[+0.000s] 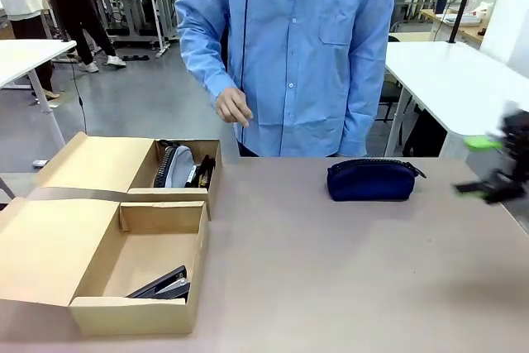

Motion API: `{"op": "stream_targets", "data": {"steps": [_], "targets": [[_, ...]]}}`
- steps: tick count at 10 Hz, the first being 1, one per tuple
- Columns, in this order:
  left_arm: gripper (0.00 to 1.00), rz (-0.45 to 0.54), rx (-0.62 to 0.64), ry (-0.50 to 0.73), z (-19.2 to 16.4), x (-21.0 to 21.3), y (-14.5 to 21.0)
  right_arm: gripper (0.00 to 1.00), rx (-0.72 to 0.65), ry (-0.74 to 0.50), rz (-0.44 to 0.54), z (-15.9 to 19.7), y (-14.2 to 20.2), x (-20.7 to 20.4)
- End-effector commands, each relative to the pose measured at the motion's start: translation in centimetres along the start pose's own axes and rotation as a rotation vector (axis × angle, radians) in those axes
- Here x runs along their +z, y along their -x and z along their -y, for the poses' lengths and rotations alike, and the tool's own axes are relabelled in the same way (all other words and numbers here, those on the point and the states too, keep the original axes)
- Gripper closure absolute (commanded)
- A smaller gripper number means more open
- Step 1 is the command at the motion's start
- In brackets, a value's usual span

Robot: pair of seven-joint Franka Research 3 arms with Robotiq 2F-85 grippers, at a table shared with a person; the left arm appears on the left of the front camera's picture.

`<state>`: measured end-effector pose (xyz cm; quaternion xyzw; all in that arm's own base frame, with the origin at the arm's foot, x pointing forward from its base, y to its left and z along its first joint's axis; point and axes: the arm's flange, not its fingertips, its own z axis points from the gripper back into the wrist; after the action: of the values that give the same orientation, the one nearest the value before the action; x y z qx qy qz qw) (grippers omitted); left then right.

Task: Place items inside the box.
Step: Pick up a Pencil pouch or Stapler and place it inside the Mailer Box closest to the robot.

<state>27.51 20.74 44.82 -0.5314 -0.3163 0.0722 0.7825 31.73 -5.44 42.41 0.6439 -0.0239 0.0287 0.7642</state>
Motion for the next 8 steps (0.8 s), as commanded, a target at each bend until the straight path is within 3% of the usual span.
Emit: {"op": "stream_targets", "data": {"steps": [1,2,3,8], "targets": [[0.00,0.016,-0.018,0.026,0.1,-0.3,0.4,0.00,0.043,-0.061,0.060,10.2,17.7,0.8],[0.00,0.016,-0.018,0.026,0.1,-0.3,0.4,0.00,0.027,-0.068,0.136,11.6,17.7,0.5],[0.00,0.016,-0.018,0.026,0.1,-0.3,0.4,0.00,0.000,-0.027,0.036,2.8,2.7,4.4],[0.00,0.016,-0.018,0.026,0.1,-0.3,0.4,0.00,0.000,-0.027,0.036,2.8,2.7,4.4]]}}
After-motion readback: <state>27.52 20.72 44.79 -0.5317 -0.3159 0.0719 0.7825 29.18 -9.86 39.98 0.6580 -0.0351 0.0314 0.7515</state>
